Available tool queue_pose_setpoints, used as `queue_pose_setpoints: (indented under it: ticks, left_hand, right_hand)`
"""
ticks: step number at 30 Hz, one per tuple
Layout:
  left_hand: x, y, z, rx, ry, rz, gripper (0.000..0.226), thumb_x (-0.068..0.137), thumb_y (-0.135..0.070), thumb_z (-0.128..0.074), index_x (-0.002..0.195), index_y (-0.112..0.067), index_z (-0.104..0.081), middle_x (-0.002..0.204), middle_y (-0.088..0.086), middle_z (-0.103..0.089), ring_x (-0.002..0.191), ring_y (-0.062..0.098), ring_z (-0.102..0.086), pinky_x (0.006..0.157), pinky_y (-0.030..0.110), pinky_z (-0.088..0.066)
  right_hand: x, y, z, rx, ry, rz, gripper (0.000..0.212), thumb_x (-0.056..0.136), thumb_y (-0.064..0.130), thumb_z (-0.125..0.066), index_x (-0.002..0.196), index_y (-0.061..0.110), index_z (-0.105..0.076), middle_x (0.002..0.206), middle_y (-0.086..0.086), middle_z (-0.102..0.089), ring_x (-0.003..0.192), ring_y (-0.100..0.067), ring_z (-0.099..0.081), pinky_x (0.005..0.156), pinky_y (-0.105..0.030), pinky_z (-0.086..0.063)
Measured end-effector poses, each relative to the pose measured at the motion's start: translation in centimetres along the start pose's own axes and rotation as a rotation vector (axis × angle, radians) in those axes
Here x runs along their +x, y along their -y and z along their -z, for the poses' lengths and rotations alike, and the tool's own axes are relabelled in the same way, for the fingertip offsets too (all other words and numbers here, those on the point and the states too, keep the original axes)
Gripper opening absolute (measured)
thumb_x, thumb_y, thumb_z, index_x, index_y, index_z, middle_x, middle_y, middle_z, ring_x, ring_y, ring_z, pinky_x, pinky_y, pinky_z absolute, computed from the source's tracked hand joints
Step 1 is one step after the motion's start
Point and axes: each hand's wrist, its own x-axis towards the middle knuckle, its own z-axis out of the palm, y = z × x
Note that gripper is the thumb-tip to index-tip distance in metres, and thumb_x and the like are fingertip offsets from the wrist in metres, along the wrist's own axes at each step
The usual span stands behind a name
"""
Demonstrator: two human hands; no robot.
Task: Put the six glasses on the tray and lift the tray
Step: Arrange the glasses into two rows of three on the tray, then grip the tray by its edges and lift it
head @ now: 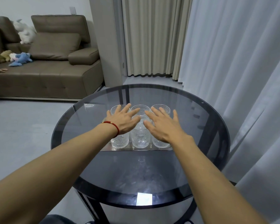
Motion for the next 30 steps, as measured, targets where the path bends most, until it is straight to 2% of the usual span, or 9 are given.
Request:
queue_pose_setpoints:
  ticks: [6,10,13,15,19,22,24,26,30]
  left_hand:
    - [0.5,0.2,-0.9,-0.031,-0.01,0.012,0.06,0.09,-0.065,-0.005,0.149,-0.054,-0.009,0.168,-0.003,0.001,0.154,0.032,0.001,0.112,0.071,0.006]
    - [0.0,-0.1,-0.5,-0.052,-0.005,0.018,0.06,0.093,-0.063,-0.009,0.151,-0.05,-0.014,0.167,-0.001,-0.005,0.153,0.032,-0.001,0.113,0.072,0.004]
    - [-1.8,-0.6,0.7,-0.135,-0.256,-0.044,0.056,0.097,-0.054,-0.021,0.146,-0.035,-0.038,0.158,0.004,-0.037,0.147,0.027,-0.028,0.116,0.066,-0.017]
    - [-3.9,-0.6,1.2,-0.223,-0.5,-0.105,0.048,0.096,-0.045,-0.03,0.134,-0.026,-0.053,0.138,0.002,-0.057,0.13,0.021,-0.047,0.108,0.049,-0.039]
    - [-9.3,1.6,-1.3,-0.381,-0.743,0.038,0.027,0.088,-0.024,-0.045,0.111,-0.016,-0.054,0.111,0.005,-0.056,0.1,0.022,-0.051,0.086,0.04,-0.047]
    - [-11.3,3.7,-3.8,-0.412,-0.436,0.348,0.031,0.087,-0.025,-0.054,0.113,-0.011,-0.049,0.113,0.01,-0.047,0.103,0.03,-0.047,0.091,0.048,-0.047]
    - [-11.8,4.5,-4.7,-0.398,-0.175,0.4,0.045,0.084,-0.035,-0.058,0.121,-0.011,-0.048,0.118,0.01,-0.041,0.111,0.034,-0.047,0.1,0.049,-0.043]
    - [-12.1,4.8,-5.5,-0.351,-0.124,0.307,0.057,0.079,-0.04,-0.062,0.126,-0.012,-0.046,0.116,0.008,-0.038,0.111,0.034,-0.049,0.102,0.047,-0.043]
    - [-11.9,5.7,-6.3,-0.383,-0.224,0.201,0.065,0.082,-0.043,-0.07,0.133,-0.015,-0.041,0.117,0.007,-0.038,0.105,0.032,-0.053,0.093,0.042,-0.05]
  right_hand:
    - [0.0,-0.1,0.1,-0.033,0.055,-0.015,0.063,0.102,0.064,-0.011,0.161,0.041,-0.008,0.171,0.009,-0.004,0.157,-0.02,0.001,0.119,-0.064,0.009]
    - [-0.6,0.1,0.5,0.032,0.023,-0.012,0.063,0.102,0.064,-0.014,0.16,0.04,-0.016,0.17,0.008,-0.009,0.157,-0.02,-0.002,0.12,-0.063,0.006]
    - [-1.1,-0.2,2.2,0.196,-0.129,-0.044,0.057,0.104,0.055,-0.025,0.156,0.033,-0.035,0.166,0.006,-0.029,0.154,-0.019,-0.019,0.122,-0.058,-0.01]
    - [-1.5,-1.1,3.6,0.312,-0.259,-0.076,0.05,0.104,0.043,-0.033,0.148,0.026,-0.05,0.155,0.001,-0.049,0.144,-0.023,-0.041,0.117,-0.052,-0.03]
    - [-3.6,-4.7,4.6,0.307,-0.251,-0.353,0.038,0.096,0.018,-0.045,0.127,0.019,-0.068,0.129,-0.011,-0.069,0.119,-0.035,-0.062,0.102,-0.047,-0.049]
    - [-5.5,-6.2,2.8,0.207,0.127,-0.408,0.027,0.089,0.02,-0.058,0.109,0.012,-0.074,0.11,-0.012,-0.075,0.106,-0.036,-0.067,0.092,-0.041,-0.054]
    - [-6.5,-5.9,1.0,0.29,0.304,-0.327,0.016,0.081,0.033,-0.073,0.083,0.017,-0.069,0.077,0.006,-0.07,0.079,-0.021,-0.066,0.065,-0.023,-0.05]
    - [-7.0,-5.4,-0.5,0.31,0.288,-0.254,0.034,0.074,0.046,-0.081,0.07,0.023,-0.055,0.062,0.012,-0.056,0.058,-0.009,-0.053,0.047,-0.015,-0.036]
    - [-6.6,-5.6,-2.2,0.196,0.076,-0.226,0.048,0.074,0.053,-0.082,0.065,0.02,-0.049,0.062,0.006,-0.054,0.057,-0.01,-0.05,0.048,-0.026,-0.034]
